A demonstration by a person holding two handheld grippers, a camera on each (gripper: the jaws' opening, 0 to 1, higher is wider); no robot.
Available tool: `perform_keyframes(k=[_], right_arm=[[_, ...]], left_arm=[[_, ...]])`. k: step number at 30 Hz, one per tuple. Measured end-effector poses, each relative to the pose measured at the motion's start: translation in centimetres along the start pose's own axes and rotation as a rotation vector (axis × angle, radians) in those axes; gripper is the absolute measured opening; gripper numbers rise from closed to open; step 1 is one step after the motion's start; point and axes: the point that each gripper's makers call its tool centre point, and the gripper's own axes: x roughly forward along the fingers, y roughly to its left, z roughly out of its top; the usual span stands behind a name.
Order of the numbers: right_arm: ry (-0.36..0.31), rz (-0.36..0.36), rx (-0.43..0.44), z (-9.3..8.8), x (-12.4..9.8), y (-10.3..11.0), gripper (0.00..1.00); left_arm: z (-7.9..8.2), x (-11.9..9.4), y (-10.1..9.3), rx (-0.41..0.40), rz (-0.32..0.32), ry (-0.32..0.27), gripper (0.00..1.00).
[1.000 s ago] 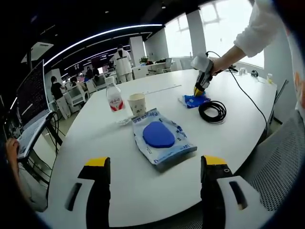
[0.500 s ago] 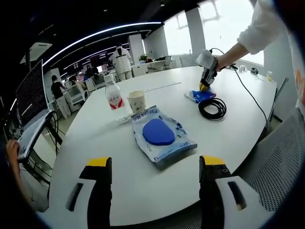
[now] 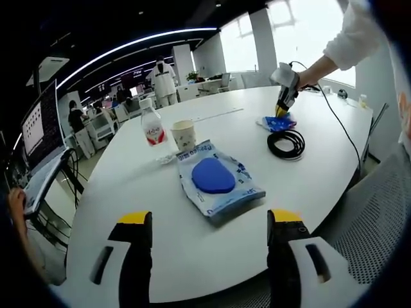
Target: Arrange the tabletop items into an orderly group along one side of the table until the central work area is clear of visible clutter.
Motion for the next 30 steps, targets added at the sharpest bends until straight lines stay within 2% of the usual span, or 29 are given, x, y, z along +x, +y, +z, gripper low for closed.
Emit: perform_keyframes(k=[8,18,22,30], right_arm=[[0.007,0.005,-0.001,-0.9,-0.2,0.2,0.0],[-0.005,-0.006,0.001,-0.6,-0.2,-0.1,0.0],[-0.025,-0.021,-0.041,-0.1,-0.1,-0.6,0.0],[-0.018,-0.05,-0.095,0.5,0.5,-1.5,0.0]], left_arm=[[-0.1,0.0,0.0,0.004,-0.001,0.006,0.72],[-0.2,0.0,-0.1,0.007,-0.003,0.011,0.71],[-0.3,0.0,-0.1,0.008,-0.004,0.014,0.71],[-0.5,0.1,-0.1,0.013,-0.005,0.026,0.7]])
